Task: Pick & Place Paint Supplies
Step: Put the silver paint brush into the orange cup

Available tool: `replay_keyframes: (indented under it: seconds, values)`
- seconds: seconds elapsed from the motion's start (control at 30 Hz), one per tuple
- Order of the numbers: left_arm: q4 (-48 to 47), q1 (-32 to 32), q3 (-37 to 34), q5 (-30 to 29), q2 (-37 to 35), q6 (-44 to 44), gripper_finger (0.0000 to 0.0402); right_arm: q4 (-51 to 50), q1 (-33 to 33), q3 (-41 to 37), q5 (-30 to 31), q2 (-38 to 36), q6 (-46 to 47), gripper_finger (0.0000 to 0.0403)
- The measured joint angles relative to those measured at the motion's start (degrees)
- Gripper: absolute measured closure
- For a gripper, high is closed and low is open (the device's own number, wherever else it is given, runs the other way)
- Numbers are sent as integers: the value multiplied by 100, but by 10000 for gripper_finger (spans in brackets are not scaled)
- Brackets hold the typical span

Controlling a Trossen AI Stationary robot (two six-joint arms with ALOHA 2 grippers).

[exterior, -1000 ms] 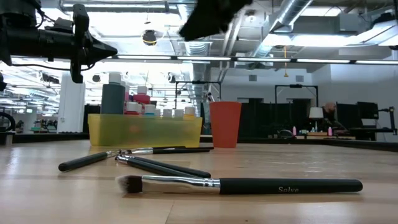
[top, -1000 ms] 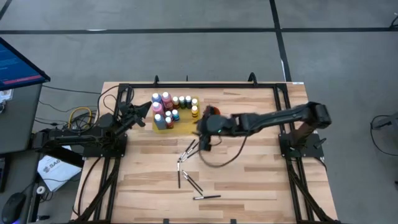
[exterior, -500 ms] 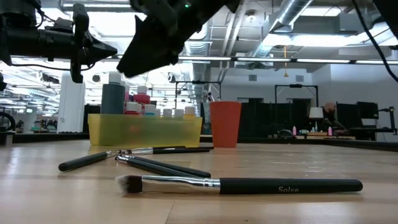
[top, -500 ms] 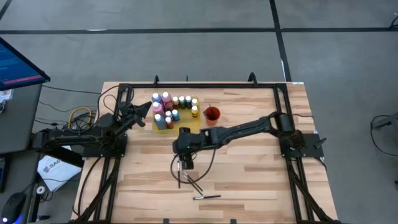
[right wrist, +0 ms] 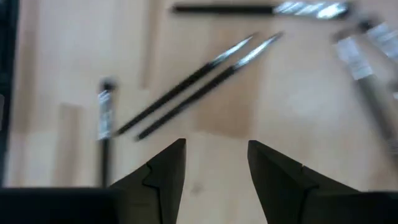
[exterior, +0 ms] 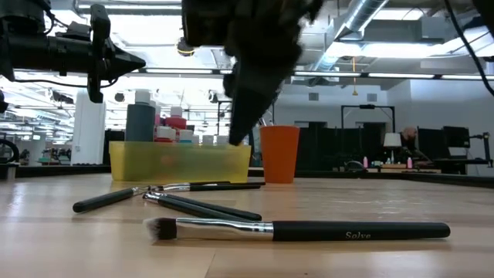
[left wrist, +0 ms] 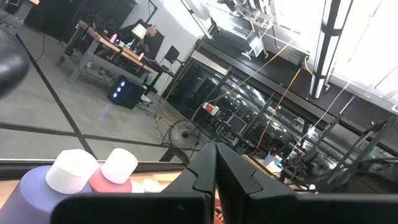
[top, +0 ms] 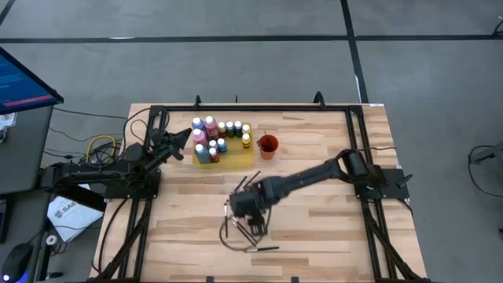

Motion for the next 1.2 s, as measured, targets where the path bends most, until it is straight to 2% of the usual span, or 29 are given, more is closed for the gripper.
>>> replay_keyframes:
  seconds: [0.3,0.5,0.67,0.9,1.2]
  values:
    - [15,0,-1,1,0,0,400,188,683,-6,331,-9,484,233]
    - [15,-1,0,0,0,0,400,1106,971,-2,714,59,486,231]
    - [15,-1,-2,1,0,0,400,1686,1126,19,1069,236,491,246]
    - [15,-1,-2,0,0,0,400,1617,1282,-23,1181,507,685,269]
    - [19,0,-1,1,0,0,400,1822,1444,-38,1381,840,707,266]
